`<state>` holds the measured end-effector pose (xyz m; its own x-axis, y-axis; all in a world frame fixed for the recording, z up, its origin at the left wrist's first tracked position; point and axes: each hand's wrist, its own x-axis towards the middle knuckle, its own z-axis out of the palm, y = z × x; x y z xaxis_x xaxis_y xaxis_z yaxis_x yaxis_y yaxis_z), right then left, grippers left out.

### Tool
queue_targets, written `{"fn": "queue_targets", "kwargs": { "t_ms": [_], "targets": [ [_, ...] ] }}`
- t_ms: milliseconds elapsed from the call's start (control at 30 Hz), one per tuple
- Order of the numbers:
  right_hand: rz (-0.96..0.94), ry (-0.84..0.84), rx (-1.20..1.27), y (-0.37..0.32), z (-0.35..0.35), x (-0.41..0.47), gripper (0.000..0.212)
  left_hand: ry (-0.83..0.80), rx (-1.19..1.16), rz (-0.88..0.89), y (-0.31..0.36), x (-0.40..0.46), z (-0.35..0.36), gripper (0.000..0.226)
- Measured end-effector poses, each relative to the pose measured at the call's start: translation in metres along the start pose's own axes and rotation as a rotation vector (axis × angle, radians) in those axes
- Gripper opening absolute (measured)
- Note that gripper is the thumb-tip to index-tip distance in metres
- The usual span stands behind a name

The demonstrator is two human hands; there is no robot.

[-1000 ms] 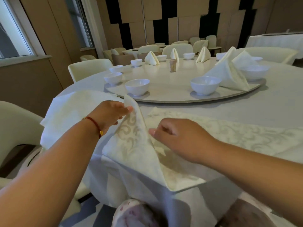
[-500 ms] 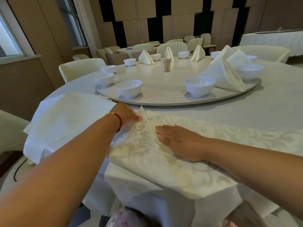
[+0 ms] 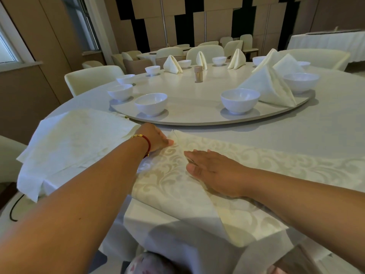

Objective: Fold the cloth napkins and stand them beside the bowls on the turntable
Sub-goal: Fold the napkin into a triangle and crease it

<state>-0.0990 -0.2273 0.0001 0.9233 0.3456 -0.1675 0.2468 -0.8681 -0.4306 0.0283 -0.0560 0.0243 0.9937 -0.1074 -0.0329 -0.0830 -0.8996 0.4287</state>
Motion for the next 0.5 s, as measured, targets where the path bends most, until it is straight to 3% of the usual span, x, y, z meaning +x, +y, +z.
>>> {"fn": "queue_targets", "kwargs": {
  "t_ms": [500],
  "targets": [
    [-0.009,0.003,0.014,0.0,0.0,0.001,0.067,0.046,-0.153,-0.017,-0.005,0.01,0.012,0.027]
  ]
}}
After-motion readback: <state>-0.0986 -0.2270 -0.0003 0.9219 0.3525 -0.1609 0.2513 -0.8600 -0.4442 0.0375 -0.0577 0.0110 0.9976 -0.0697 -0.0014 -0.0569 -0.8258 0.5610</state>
